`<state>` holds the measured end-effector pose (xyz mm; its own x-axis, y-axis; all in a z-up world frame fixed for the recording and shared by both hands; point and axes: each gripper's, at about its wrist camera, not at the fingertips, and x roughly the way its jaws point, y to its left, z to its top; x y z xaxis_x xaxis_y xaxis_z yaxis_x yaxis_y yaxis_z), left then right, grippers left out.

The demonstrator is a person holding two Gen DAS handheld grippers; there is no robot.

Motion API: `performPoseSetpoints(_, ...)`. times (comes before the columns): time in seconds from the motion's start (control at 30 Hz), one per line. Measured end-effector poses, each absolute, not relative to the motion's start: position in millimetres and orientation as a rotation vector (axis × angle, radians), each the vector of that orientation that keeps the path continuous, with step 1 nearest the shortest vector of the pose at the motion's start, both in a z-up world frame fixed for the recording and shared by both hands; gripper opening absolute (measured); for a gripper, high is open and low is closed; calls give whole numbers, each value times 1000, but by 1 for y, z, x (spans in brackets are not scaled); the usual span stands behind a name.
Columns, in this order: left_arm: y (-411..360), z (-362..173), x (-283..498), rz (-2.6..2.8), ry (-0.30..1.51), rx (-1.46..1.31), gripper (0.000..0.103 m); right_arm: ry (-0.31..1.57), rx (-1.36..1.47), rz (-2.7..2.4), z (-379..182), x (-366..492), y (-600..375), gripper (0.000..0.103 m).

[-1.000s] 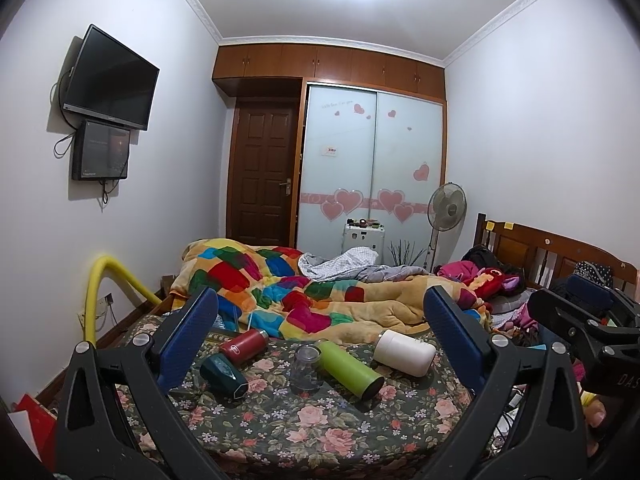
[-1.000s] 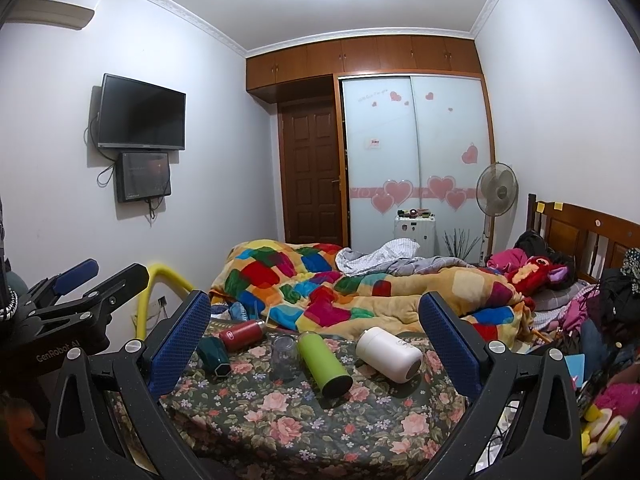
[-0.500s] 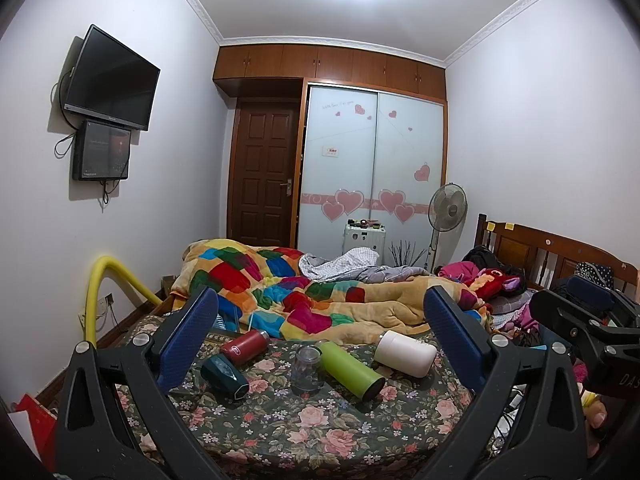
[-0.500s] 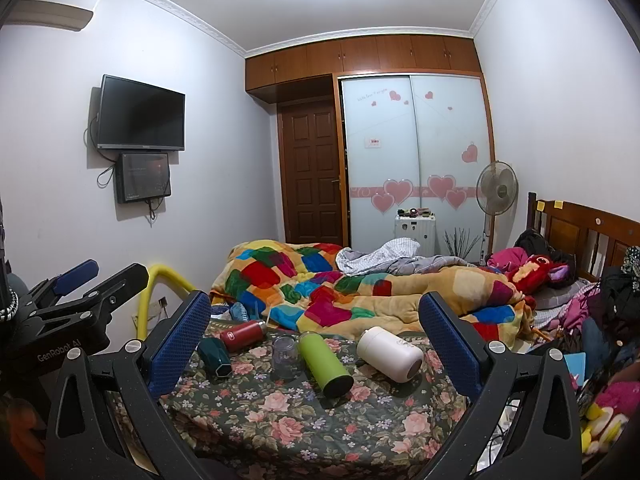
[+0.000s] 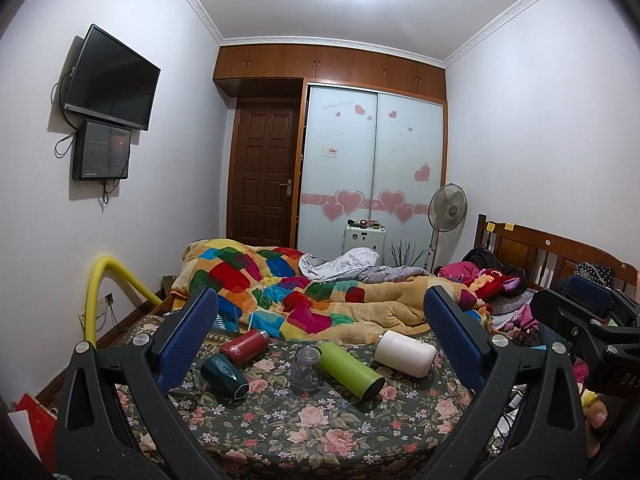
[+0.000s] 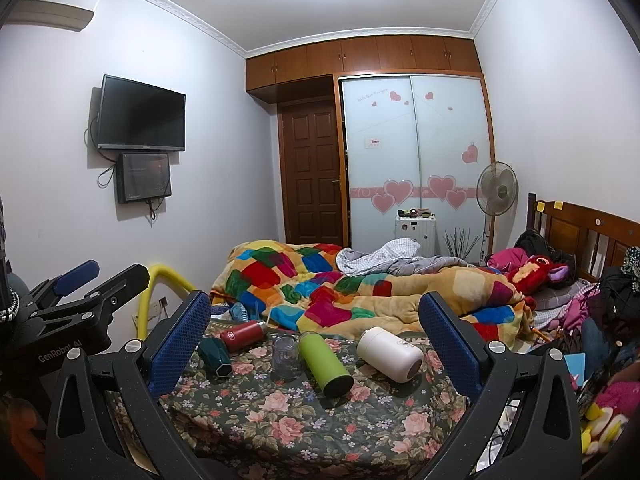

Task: Flip cup upright

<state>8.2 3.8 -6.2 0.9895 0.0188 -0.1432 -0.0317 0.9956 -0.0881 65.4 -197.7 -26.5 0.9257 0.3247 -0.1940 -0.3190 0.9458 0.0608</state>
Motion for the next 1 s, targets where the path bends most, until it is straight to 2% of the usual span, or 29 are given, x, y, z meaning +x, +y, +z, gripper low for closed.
performPoseSetpoints(0.6, 11, -16, 31, 40, 185, -101, 103, 263, 24, 322, -41, 88, -195, 103)
performPoseSetpoints(0.77, 26, -37, 67, 75, 261, -127, 103, 358, 11, 314, -64, 123, -190, 103)
performPoseSetpoints(1.0, 56, -96, 130, 149, 435, -185, 103, 570, -41, 320, -114, 197, -175, 103)
